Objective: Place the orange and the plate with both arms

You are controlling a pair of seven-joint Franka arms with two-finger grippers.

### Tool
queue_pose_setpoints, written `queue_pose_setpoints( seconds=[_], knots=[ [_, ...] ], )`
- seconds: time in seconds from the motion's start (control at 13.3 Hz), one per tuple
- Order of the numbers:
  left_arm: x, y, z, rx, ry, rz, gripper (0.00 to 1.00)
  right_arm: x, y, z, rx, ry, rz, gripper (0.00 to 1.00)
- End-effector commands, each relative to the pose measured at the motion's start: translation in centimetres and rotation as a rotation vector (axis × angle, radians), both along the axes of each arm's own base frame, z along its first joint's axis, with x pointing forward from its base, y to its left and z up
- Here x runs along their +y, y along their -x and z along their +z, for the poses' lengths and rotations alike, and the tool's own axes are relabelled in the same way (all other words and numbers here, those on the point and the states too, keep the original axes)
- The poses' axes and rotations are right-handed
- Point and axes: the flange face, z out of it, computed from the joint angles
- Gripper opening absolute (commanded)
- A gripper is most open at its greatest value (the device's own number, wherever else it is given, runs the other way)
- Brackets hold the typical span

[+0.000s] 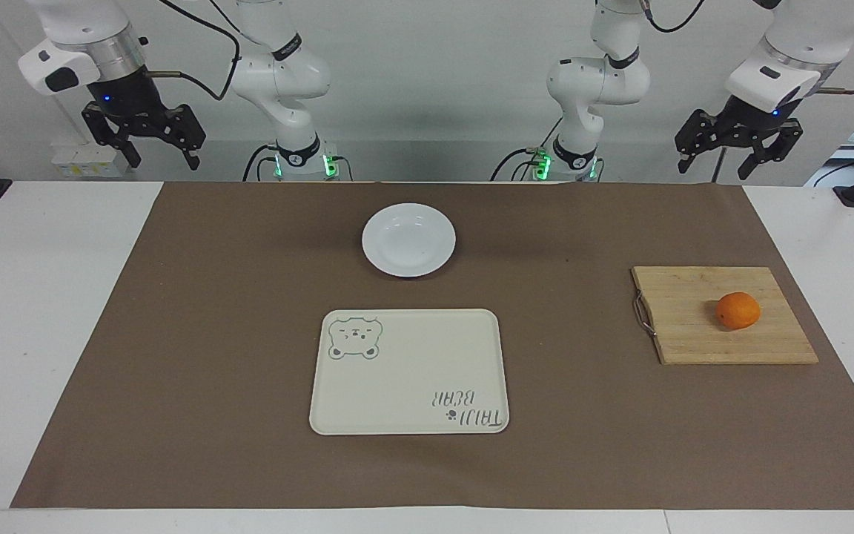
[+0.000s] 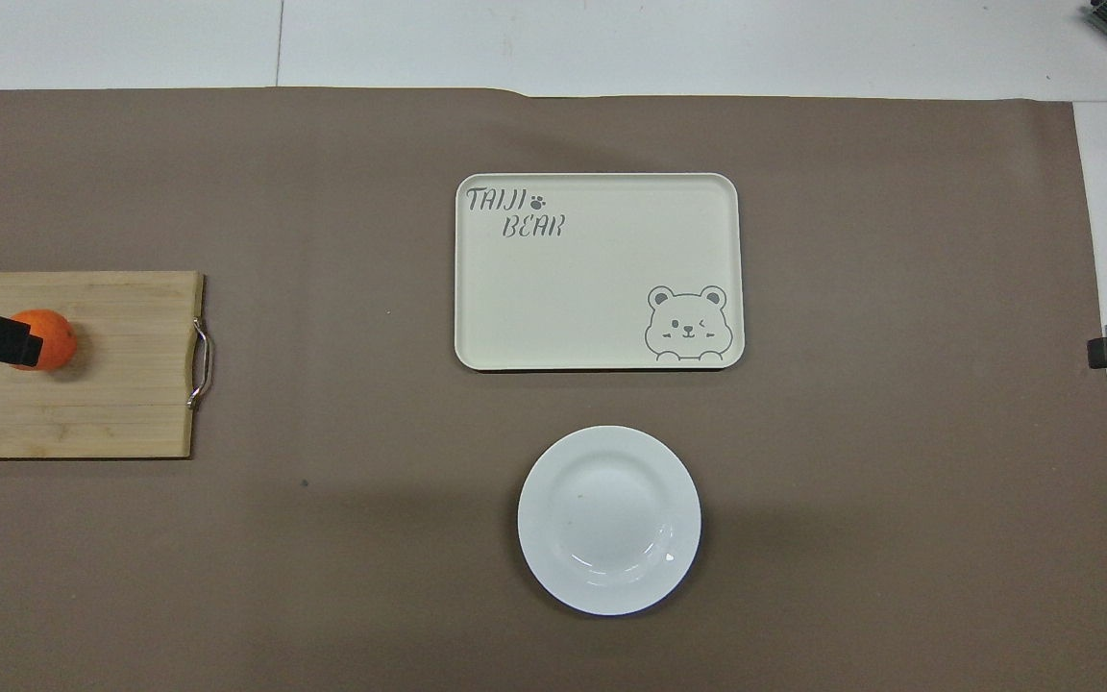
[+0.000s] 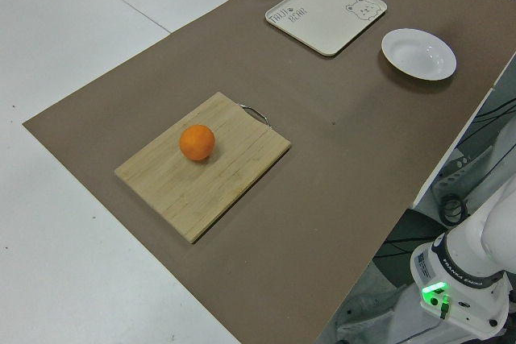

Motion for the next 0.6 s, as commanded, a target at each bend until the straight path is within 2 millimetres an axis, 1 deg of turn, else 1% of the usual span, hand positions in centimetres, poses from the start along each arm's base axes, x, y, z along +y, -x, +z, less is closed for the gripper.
queue_pose_setpoints(
  seconds=[0.0,0.53],
  knots=[
    [0.08,0.51,0.31,0.000,0.011,-0.011,1.00,0.02,0.72,0.14,-0.010,0.003,-0.015,1.00],
    [0.02,0.30,0.37,-0.013,0.014,-0.003,1.00,0.03,0.62,0.20,-0.011,0.002,-0.013,1.00]
  ],
)
